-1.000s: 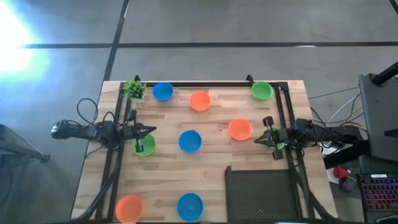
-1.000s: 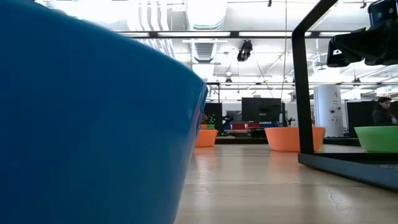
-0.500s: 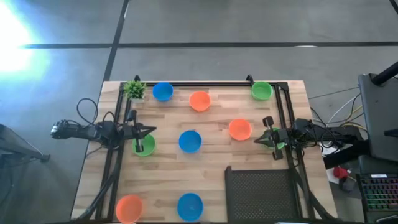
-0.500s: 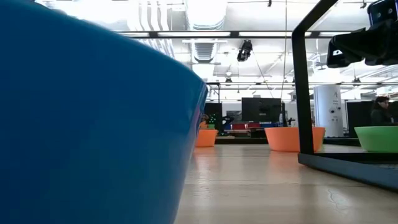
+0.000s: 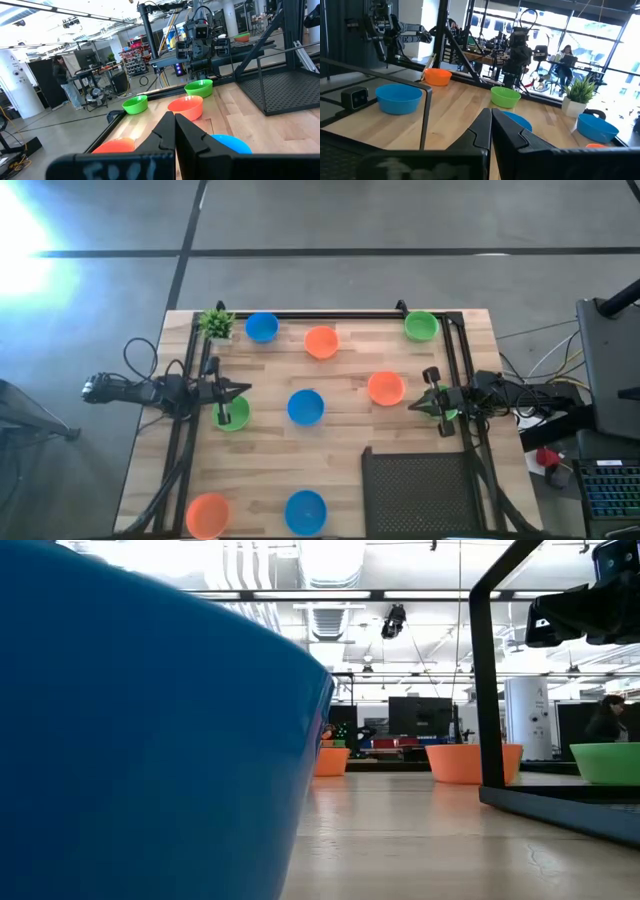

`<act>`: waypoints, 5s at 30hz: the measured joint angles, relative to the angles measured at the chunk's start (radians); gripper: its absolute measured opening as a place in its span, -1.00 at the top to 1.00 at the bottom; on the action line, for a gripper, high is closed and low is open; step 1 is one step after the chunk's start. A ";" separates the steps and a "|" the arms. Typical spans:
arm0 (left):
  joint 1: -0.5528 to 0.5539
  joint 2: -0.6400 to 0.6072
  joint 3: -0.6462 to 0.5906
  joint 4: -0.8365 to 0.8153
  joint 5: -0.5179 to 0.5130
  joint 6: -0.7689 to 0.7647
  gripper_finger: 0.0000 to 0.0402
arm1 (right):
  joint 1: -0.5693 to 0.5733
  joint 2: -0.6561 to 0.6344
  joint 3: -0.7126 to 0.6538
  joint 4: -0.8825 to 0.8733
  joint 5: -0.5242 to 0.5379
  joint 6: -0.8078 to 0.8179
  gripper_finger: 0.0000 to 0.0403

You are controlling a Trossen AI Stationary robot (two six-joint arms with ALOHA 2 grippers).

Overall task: Pick & Place Mini bowls
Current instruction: Put the top right green bowl on the shelf

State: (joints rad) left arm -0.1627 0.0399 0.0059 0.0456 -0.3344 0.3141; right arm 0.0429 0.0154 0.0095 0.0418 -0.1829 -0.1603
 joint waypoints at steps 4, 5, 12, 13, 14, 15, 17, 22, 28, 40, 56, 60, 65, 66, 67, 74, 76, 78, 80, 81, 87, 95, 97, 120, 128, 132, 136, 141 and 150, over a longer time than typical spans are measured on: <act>0.000 0.000 0.000 0.000 0.000 0.000 1.00 | 0.000 0.000 0.000 0.005 0.000 -0.030 0.96; 0.000 0.000 0.000 0.000 0.000 0.000 1.00 | 0.000 0.000 0.000 0.008 0.000 -0.030 0.96; 0.000 0.000 0.000 0.000 0.000 0.000 1.00 | 0.000 0.000 0.000 0.073 0.000 -0.023 0.96; 0.000 0.000 0.000 0.000 0.000 0.000 1.00 | 0.000 0.000 0.000 0.079 0.000 -0.020 0.96; 0.000 0.000 0.000 0.000 0.000 0.000 1.00 | 0.000 0.000 0.000 0.081 0.001 -0.011 0.96; 0.000 0.000 0.000 0.000 0.000 0.000 1.00 | 0.000 0.000 0.000 0.081 0.001 -0.002 0.96; 0.000 0.000 0.000 0.000 0.000 0.000 1.00 | 0.000 0.000 0.000 0.081 0.001 0.008 0.96; 0.000 0.000 0.000 0.000 0.000 0.000 1.00 | 0.000 0.000 0.000 0.080 0.002 0.011 0.96; 0.000 0.000 0.000 0.000 0.000 0.000 1.00 | 0.000 0.000 0.000 0.081 0.002 -0.007 0.96; 0.000 0.000 0.000 0.015 0.013 -0.052 1.00 | 0.000 0.000 0.000 0.105 0.003 -0.025 0.96; 0.000 0.040 0.056 0.069 0.002 -0.315 1.00 | 0.000 0.000 0.000 0.085 0.002 -0.014 0.96; 0.000 0.099 0.116 -0.003 -0.032 -0.343 1.00 | 0.000 0.000 0.000 0.085 0.002 0.019 0.96; 0.000 0.193 0.205 -0.102 -0.134 -0.378 1.00 | 0.000 0.000 0.000 0.084 0.002 0.022 0.96; 0.000 0.212 0.221 -0.125 -0.137 -0.379 1.00 | 0.000 0.000 0.000 0.084 0.002 0.022 0.96; 0.000 0.231 0.237 -0.141 -0.138 -0.379 1.00 | 0.000 0.000 0.000 0.084 0.002 0.022 0.96; 0.001 0.363 0.327 -0.175 -0.250 -0.375 1.00 | 0.000 0.000 0.000 0.084 0.004 0.022 0.96; 0.002 0.400 0.363 -0.210 -0.259 -0.376 1.00 | 0.000 0.000 0.000 0.084 0.005 0.030 0.96; 0.002 0.436 0.399 -0.257 -0.259 -0.388 1.00 | 0.000 0.000 0.000 0.086 0.006 0.067 0.96; 0.002 0.463 0.429 -0.277 -0.259 -0.394 1.00 | 0.000 0.000 0.000 0.108 0.007 0.136 0.96; 0.002 0.473 0.439 -0.280 -0.259 -0.392 1.00 | 0.000 0.000 0.000 0.126 0.007 0.175 0.96; 0.002 0.499 0.457 -0.282 -0.259 -0.376 1.00 | 0.000 0.000 0.000 0.242 0.119 0.183 0.96; 0.002 0.499 0.456 -0.283 -0.257 -0.375 1.00 | 0.000 0.000 0.000 0.294 0.721 0.149 0.96; 0.002 0.499 0.456 -0.283 -0.257 -0.375 1.00 | 0.000 0.000 0.000 0.295 0.836 0.192 0.96; 0.002 0.499 0.454 -0.283 -0.258 -0.374 1.00 | -0.002 0.310 0.421 -0.289 1.025 0.502 0.96; 0.002 0.499 0.454 -0.283 -0.252 -0.374 1.00 | -0.071 0.512 0.603 -0.540 1.073 0.674 0.96; 0.002 0.499 0.454 -0.283 -0.251 -0.374 1.00 | -0.147 0.601 0.660 -0.664 1.030 0.739 0.96; 0.002 0.499 0.454 -0.282 -0.251 -0.375 1.00 | -0.249 0.689 0.695 -0.705 0.890 0.748 0.96; 0.001 0.499 0.454 -0.282 -0.250 -0.397 1.00 | -0.403 0.780 0.717 -0.711 0.714 0.739 0.96; 0.002 0.499 0.454 -0.282 -0.249 -0.399 1.00 | -0.631 0.904 0.719 -0.716 0.538 0.696 0.96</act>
State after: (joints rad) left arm -0.1612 0.5385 0.4599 -0.2367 -0.5838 -0.0851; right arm -0.5876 0.9193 0.7282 -0.6743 0.3551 0.5361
